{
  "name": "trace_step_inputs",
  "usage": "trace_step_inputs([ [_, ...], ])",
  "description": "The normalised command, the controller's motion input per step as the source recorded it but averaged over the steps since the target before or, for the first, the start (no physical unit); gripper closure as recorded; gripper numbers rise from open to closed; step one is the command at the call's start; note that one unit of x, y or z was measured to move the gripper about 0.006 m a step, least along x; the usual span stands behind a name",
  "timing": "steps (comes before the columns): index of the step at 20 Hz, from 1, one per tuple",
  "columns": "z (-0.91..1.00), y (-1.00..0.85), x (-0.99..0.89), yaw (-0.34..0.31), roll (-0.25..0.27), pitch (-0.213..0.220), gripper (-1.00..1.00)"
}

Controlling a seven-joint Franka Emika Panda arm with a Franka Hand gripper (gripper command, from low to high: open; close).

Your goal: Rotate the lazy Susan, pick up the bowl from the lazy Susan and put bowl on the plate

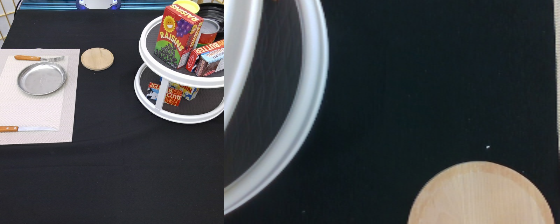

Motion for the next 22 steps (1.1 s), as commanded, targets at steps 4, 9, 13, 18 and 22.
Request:
trace_step_inputs([
  [4,0.02,0.01,0.08,0.0,0.0,0.018,-1.0],
  [9,0.26,0.15,0.31,-0.003,0.07,0.017,-1.0],
  [13,0.28,0.23,0.58,-0.058,0.182,0.075,-1.0],
  [18,0.11,0.17,0.49,-0.11,0.231,0.074,-1.0],
  [22,0.08,0.25,0.46,-0.048,0.211,0.028,-1.0],
])
